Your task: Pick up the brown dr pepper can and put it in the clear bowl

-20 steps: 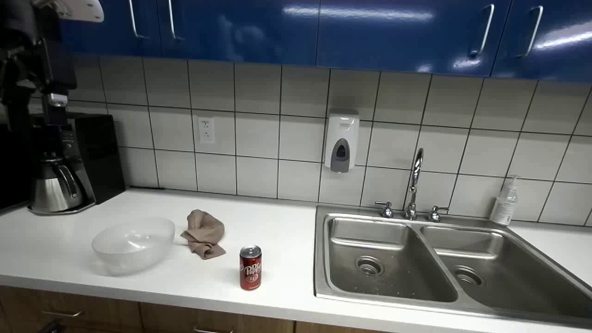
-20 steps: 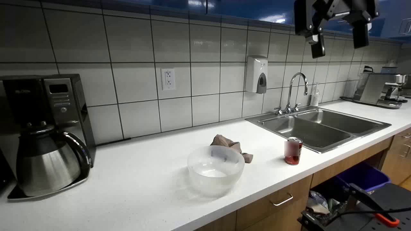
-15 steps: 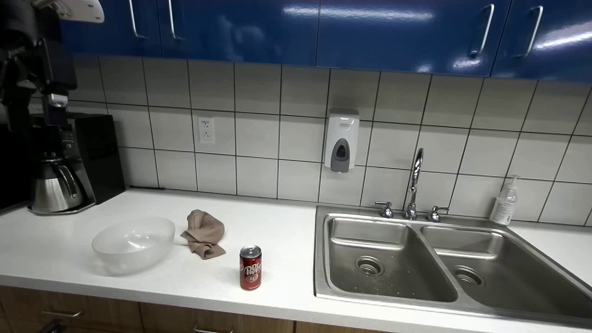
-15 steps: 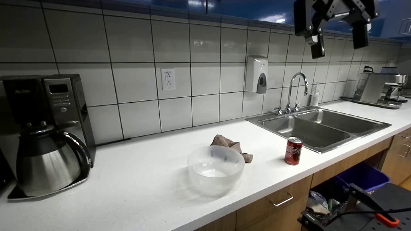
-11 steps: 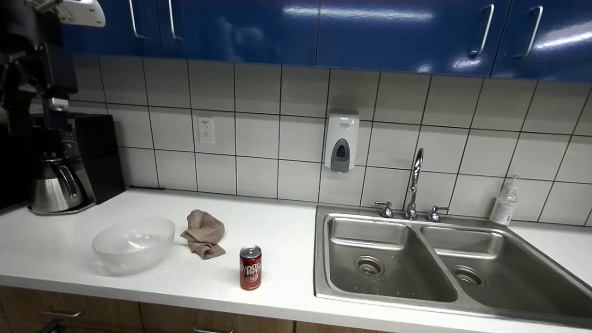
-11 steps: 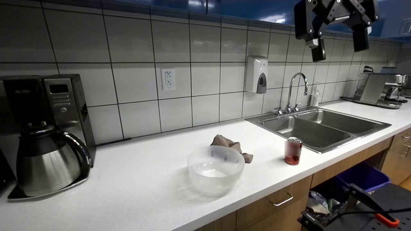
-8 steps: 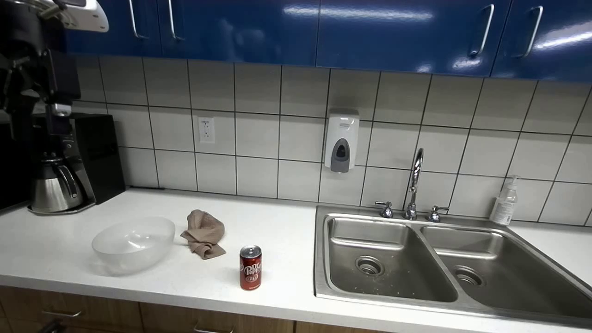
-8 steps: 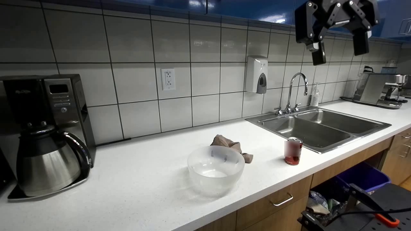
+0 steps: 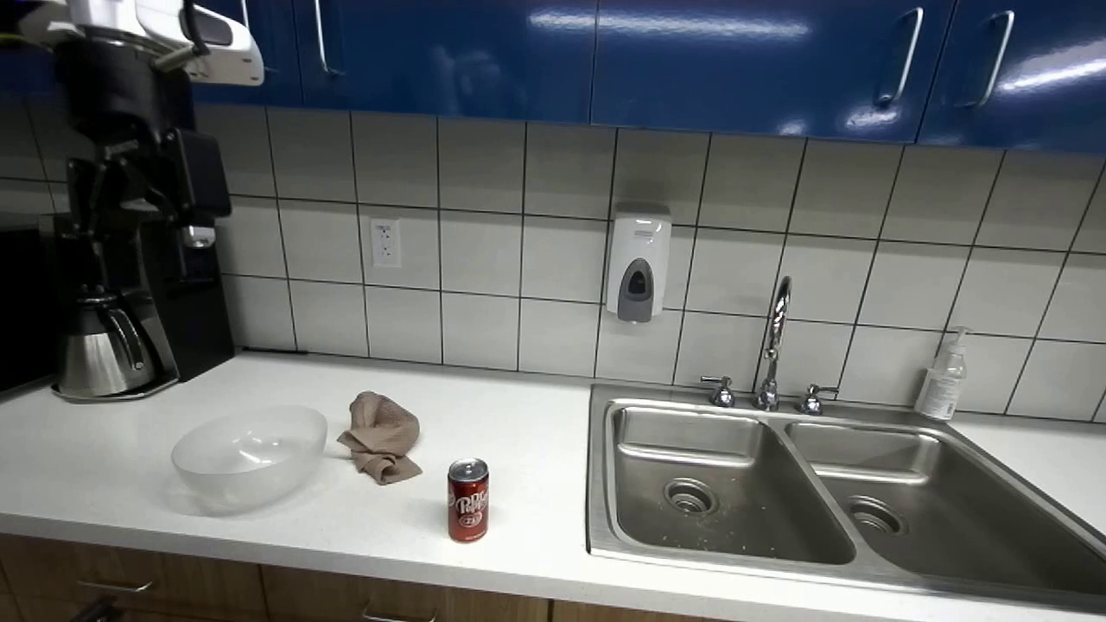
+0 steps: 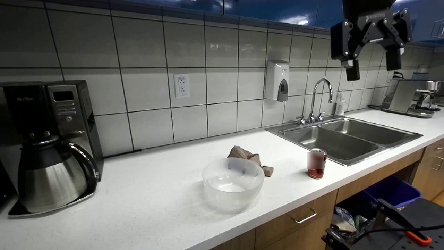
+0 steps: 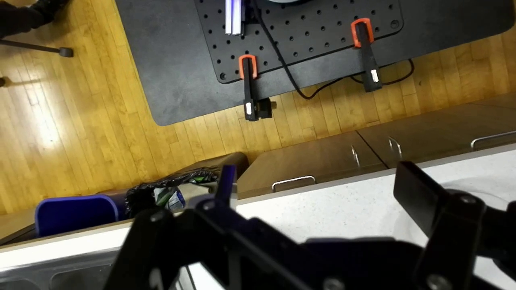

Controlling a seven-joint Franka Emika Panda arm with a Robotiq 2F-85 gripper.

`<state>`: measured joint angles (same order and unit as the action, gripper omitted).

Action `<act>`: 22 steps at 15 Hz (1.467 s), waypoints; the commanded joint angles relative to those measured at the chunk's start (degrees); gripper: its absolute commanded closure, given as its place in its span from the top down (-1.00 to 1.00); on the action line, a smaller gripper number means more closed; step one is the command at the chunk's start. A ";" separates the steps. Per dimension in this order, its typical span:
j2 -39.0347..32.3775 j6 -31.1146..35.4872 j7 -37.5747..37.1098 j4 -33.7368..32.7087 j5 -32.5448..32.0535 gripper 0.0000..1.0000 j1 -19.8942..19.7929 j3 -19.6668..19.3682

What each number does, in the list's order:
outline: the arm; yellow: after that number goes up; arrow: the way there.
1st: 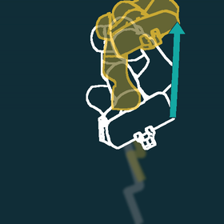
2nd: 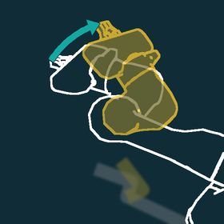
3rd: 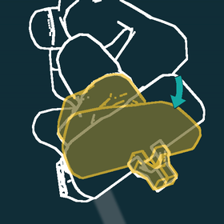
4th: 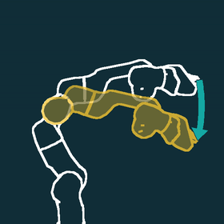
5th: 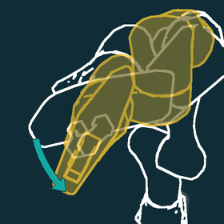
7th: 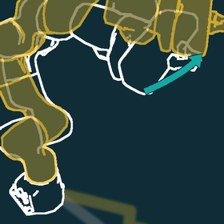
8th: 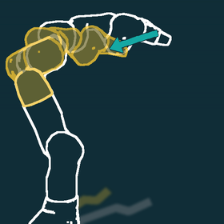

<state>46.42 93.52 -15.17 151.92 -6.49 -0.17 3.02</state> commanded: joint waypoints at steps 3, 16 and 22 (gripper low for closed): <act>2.59 7.69 9.49 4.98 -8.78 1.00 -4.36 -6.55; -9.69 37.16 28.22 6.55 -11.95 1.00 -10.23 -22.66; -22.04 49.59 28.00 4.24 -7.16 1.00 -9.34 -22.51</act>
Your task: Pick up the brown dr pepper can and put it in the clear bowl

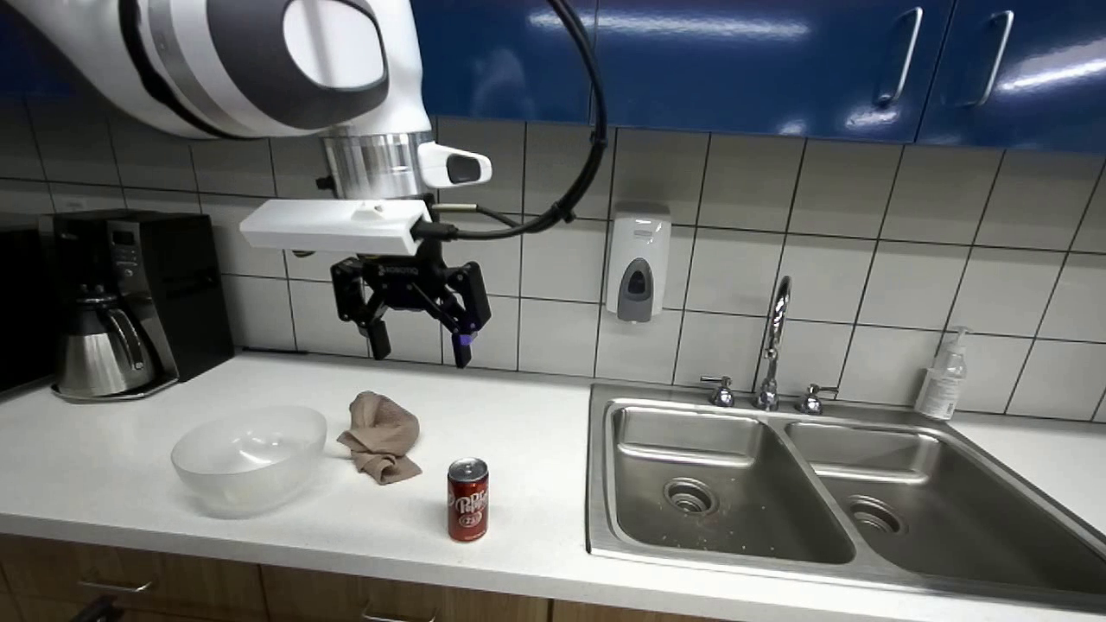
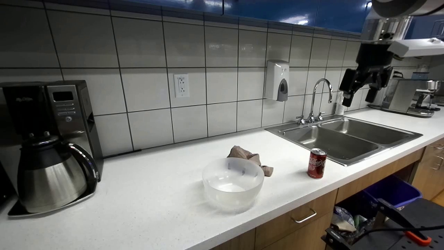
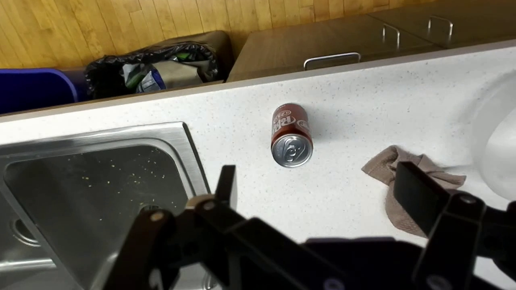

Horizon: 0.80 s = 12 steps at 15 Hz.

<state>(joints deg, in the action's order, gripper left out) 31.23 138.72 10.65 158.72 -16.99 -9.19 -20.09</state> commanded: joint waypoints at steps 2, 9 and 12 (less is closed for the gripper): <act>-10.86 7.41 2.39 -3.78 5.84 1.00 0.04 0.71; -23.17 10.96 3.41 -9.72 11.38 1.00 0.32 2.33; -27.67 11.13 2.63 -12.34 11.74 1.00 -0.11 3.45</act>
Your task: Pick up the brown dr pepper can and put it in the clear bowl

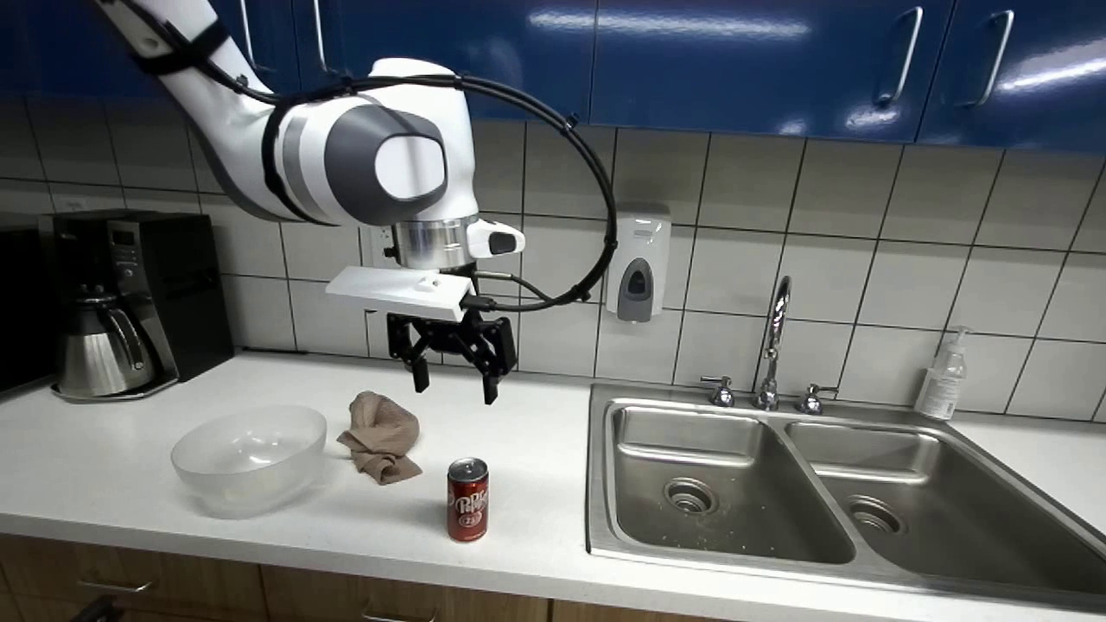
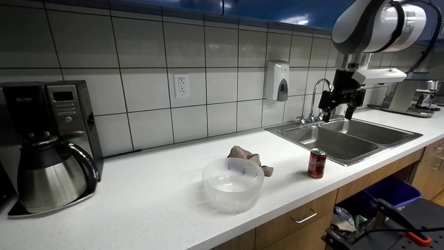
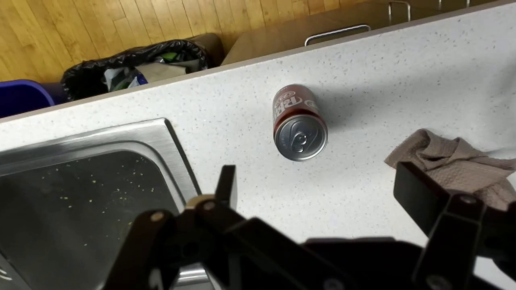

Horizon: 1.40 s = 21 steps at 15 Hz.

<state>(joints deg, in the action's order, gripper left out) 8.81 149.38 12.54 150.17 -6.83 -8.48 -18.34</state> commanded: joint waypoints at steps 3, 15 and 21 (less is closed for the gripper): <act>-9.17 0.14 1.05 -6.12 2.47 1.00 -0.97 2.59; -21.79 -0.85 0.78 -13.12 4.32 1.00 -2.40 5.64; -26.37 -1.38 1.15 -16.19 4.83 1.00 -3.46 6.90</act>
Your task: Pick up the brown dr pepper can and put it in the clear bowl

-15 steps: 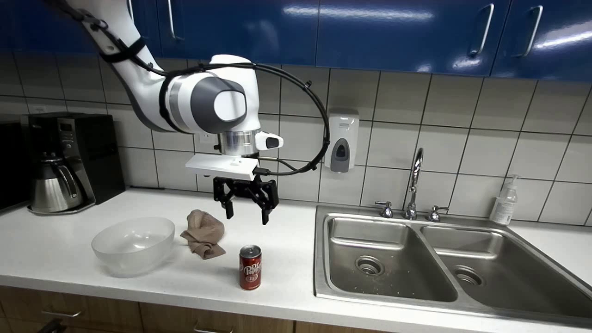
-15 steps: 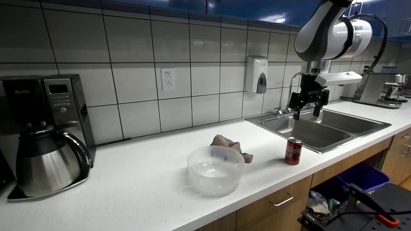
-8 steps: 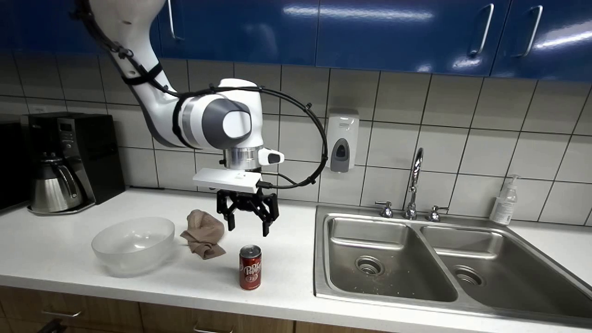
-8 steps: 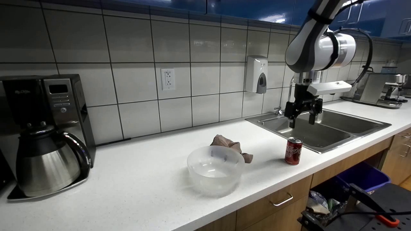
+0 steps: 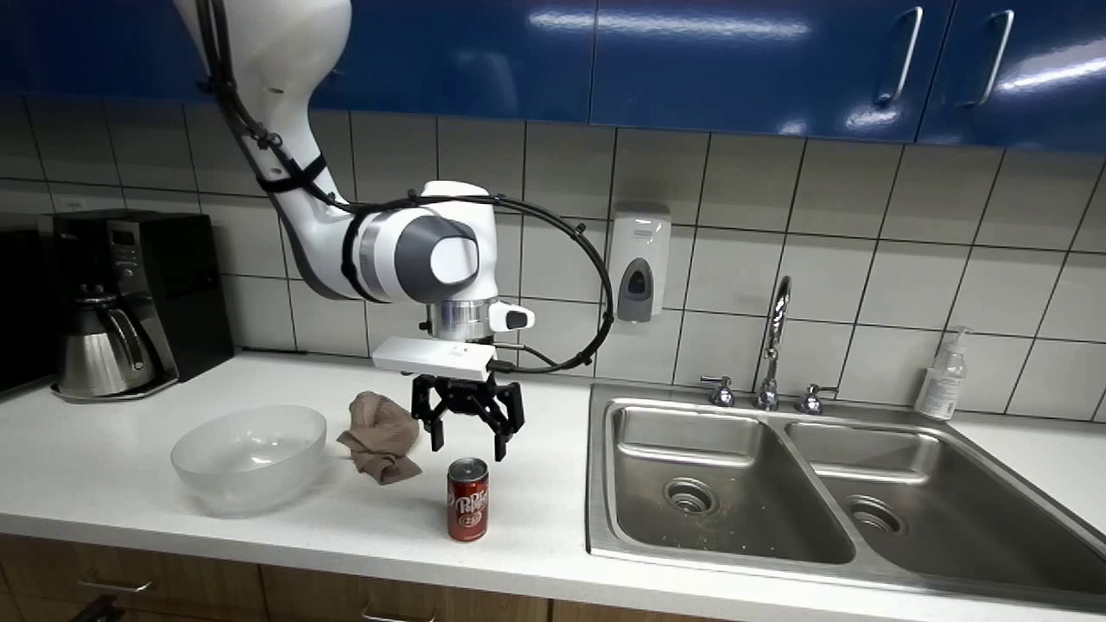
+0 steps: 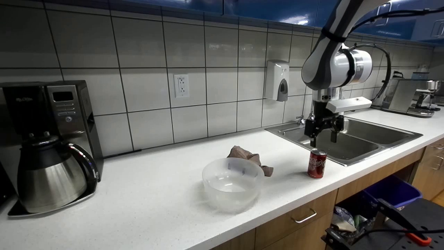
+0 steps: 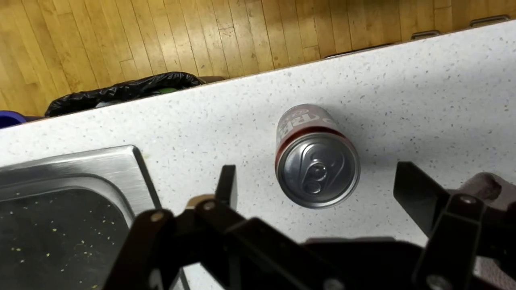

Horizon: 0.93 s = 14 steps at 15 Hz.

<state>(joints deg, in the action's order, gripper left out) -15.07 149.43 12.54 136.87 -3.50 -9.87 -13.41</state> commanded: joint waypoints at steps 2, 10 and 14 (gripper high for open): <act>-3.87 -1.59 0.96 -3.82 1.32 1.00 -2.29 2.23; -8.10 -2.56 1.91 -6.81 1.39 1.00 -3.58 4.22; -9.60 -3.71 2.32 -8.24 1.88 1.00 -4.40 5.20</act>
<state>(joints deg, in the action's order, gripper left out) -23.52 148.52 12.54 131.07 -3.30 -12.08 -10.08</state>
